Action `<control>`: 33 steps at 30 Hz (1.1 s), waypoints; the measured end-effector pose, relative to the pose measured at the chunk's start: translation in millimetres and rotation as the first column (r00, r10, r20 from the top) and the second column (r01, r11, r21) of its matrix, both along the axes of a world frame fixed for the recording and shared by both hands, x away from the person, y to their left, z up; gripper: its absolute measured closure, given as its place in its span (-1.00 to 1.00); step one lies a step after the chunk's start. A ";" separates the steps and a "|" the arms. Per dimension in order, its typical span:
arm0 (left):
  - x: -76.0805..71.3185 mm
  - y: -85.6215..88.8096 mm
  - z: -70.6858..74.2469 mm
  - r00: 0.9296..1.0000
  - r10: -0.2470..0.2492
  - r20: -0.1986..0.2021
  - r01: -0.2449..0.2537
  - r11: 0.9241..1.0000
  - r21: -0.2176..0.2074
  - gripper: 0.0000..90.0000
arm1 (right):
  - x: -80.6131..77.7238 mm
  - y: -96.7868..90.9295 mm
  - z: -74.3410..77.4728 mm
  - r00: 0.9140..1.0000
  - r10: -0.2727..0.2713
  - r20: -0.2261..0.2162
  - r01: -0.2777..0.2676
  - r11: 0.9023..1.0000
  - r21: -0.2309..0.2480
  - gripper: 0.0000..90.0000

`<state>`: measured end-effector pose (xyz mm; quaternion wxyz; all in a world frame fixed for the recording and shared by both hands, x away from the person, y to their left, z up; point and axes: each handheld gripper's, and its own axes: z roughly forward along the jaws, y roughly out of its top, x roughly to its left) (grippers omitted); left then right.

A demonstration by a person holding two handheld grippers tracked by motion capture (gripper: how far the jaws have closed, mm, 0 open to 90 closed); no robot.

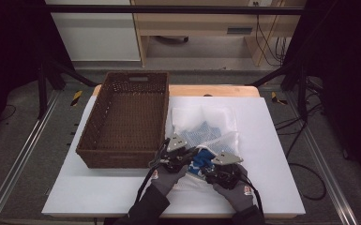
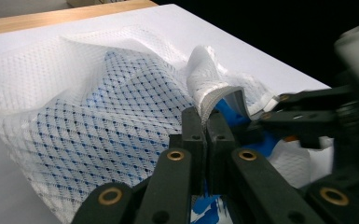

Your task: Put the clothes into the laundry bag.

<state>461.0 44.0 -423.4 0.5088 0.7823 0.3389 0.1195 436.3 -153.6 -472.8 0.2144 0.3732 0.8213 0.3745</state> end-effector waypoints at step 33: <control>-7.4 0.0 -7.4 0.999 -0.044 -0.019 0.043 0.999 -0.010 0.96 | 33.7 -10.1 15.7 0.986 -0.169 0.018 0.165 0.978 0.125 0.14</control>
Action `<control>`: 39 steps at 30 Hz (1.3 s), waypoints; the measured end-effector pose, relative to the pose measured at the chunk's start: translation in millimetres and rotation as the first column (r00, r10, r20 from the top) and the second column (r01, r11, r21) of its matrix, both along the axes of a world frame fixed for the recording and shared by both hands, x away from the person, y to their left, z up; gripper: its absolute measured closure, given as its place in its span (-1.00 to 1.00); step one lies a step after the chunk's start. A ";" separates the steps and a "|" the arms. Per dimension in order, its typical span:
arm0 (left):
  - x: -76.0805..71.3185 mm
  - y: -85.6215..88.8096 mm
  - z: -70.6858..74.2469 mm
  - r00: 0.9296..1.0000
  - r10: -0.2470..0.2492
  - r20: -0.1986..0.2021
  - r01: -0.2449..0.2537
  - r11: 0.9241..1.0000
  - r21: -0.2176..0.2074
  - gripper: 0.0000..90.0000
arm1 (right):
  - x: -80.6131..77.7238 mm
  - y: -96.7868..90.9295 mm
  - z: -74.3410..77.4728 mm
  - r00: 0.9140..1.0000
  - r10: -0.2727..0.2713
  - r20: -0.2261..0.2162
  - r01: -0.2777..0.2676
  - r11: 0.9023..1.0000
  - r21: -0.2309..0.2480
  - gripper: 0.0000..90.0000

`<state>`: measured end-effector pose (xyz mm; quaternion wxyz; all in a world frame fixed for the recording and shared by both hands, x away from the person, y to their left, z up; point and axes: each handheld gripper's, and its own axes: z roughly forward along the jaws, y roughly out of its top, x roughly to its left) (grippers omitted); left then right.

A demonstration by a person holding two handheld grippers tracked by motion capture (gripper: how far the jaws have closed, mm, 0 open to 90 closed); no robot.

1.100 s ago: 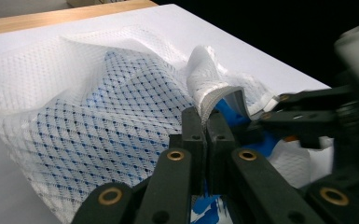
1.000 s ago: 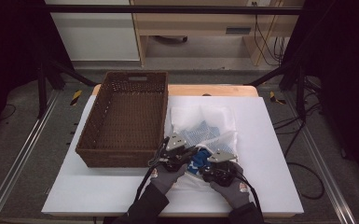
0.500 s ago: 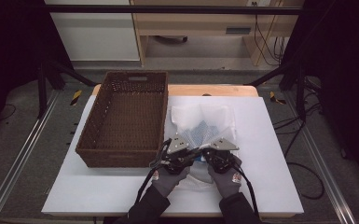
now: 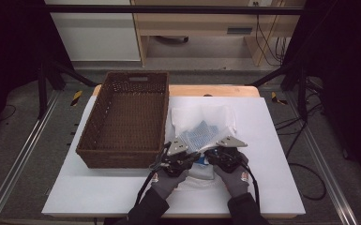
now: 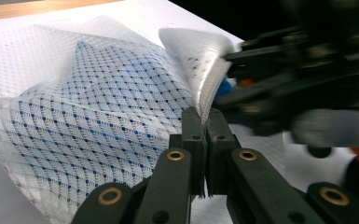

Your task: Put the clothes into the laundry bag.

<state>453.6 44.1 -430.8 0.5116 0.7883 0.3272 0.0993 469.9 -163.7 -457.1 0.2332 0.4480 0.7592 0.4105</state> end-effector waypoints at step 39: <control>-4.2 -0.3 -1.8 0.999 -0.031 0.008 0.031 1.000 0.005 0.96 | 4.4 10.3 -2.8 0.999 0.019 0.036 -0.021 0.998 0.057 0.20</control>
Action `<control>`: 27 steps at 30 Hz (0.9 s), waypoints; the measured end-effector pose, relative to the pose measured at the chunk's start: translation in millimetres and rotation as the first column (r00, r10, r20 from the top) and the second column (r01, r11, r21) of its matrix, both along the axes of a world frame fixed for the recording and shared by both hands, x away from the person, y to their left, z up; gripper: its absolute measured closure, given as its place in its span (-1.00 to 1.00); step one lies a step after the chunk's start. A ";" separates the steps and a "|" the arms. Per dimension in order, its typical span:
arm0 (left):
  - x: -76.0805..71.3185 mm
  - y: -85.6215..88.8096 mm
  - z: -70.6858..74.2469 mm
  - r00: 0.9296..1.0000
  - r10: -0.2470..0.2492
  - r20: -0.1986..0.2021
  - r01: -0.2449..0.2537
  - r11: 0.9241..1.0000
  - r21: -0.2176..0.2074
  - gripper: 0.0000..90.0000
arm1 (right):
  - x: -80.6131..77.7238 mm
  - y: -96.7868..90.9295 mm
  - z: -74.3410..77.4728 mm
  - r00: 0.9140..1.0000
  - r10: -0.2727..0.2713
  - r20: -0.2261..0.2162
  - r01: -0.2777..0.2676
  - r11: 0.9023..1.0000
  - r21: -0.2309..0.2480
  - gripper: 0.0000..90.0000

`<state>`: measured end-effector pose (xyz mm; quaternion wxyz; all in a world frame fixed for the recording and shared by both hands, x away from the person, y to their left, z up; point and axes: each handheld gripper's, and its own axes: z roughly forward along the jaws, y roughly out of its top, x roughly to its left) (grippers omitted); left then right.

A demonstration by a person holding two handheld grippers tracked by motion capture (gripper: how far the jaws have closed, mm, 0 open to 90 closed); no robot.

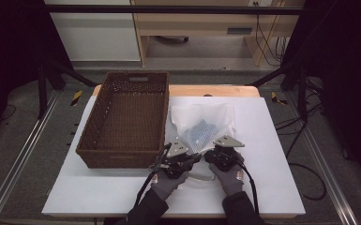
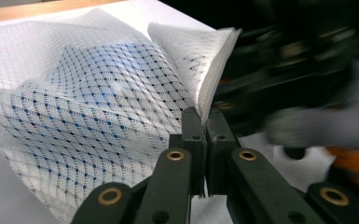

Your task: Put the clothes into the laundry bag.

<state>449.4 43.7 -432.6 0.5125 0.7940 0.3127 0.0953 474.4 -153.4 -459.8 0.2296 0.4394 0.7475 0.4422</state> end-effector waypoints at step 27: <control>-30.1 29.4 -13.6 0.999 0.035 -0.035 -0.030 0.991 0.131 0.32 | -18.9 -91.8 -8.4 0.985 -0.149 -0.090 0.138 0.984 -0.116 0.23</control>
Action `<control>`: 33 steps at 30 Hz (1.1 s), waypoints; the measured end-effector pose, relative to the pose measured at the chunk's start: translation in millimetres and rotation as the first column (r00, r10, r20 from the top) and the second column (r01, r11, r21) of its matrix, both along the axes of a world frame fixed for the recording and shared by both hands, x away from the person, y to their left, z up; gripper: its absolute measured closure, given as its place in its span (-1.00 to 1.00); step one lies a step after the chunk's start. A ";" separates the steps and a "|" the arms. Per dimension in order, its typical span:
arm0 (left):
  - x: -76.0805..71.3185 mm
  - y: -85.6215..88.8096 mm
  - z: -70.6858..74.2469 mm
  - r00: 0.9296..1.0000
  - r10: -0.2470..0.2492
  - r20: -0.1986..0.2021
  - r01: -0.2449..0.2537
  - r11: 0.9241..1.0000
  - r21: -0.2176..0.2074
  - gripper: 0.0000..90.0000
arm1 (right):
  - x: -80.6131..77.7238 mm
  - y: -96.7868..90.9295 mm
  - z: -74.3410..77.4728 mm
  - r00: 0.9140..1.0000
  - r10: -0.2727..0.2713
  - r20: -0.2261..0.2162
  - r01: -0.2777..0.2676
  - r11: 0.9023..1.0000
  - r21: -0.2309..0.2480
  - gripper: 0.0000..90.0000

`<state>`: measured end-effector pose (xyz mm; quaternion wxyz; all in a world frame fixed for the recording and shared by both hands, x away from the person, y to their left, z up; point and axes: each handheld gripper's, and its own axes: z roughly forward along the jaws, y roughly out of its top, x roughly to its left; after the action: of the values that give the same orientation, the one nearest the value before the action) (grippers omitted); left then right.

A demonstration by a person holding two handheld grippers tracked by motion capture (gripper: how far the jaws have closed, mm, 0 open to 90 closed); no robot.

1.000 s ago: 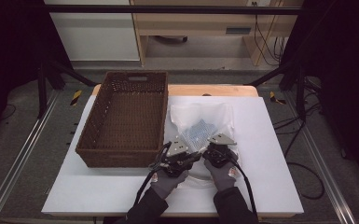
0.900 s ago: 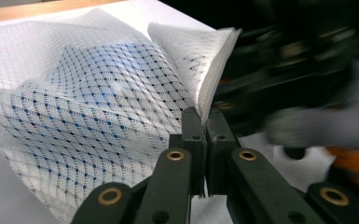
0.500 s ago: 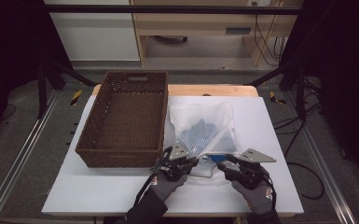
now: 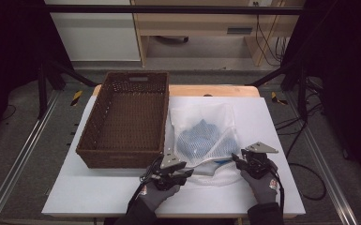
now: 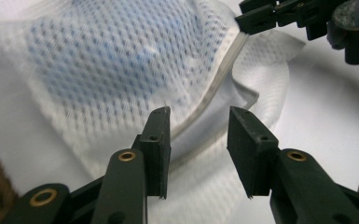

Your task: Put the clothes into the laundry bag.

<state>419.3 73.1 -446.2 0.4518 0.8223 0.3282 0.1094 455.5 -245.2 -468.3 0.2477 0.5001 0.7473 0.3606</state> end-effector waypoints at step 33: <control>-10.8 29.4 -36.4 0.988 0.145 -0.045 -0.140 0.984 0.110 1.00 | -43.2 -37.2 -14.4 0.997 -0.021 -0.068 0.029 0.993 0.112 0.93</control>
<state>408.5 102.5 -482.6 0.3894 0.8223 0.3918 0.1369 412.3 -282.4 -482.7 0.1984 0.5345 0.7273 0.3822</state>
